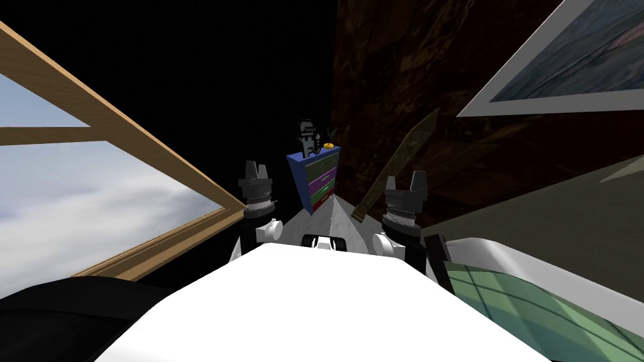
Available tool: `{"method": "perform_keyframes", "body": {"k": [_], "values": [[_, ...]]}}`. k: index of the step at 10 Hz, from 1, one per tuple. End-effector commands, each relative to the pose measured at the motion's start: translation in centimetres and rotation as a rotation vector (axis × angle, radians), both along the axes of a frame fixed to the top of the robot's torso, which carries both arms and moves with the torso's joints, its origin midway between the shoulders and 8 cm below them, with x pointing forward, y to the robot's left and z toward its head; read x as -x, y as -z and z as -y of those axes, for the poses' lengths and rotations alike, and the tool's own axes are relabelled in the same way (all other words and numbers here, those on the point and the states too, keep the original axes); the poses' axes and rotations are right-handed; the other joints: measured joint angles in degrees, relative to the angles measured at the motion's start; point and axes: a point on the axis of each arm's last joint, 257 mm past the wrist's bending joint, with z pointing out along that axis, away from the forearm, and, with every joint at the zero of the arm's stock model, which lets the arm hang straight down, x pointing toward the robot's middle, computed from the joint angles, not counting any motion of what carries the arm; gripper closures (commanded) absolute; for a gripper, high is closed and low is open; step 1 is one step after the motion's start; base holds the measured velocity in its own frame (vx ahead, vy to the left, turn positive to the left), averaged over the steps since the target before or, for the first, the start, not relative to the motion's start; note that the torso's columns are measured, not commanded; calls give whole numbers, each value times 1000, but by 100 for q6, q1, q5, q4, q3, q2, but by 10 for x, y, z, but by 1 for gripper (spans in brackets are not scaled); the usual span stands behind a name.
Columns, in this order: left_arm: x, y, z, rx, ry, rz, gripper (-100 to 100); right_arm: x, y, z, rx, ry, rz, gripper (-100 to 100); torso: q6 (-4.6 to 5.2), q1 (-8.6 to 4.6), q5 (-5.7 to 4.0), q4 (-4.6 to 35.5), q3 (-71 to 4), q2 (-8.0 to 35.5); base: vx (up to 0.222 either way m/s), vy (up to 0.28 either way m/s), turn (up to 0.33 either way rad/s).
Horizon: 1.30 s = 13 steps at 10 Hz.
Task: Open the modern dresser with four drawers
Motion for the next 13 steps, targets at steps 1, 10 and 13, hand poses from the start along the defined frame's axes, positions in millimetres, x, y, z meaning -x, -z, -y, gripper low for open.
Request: {"method": "perform_keyframes", "body": {"k": [1, 10, 13], "values": [[0, 0, 0, 0, 0, 0, 0, 0, 0, 0, 0, 0, 0, 0, 0, 0, 0, 423, -846, 423, 0, 0, 0], [-51, 43, 24, -103, 116, -168, -100, 0, 0, 0, 0, 0, -1, 0, 0, 3, 0, 1112, -2234, 1108, 73, -7, -36], [-81, 73, 27, -75, 145, -263, -100, 0, 0, 0, 0, 0, -1, 0, 0, 0, 0, 1113, -2232, 1108, 134, -7, -69]]}}
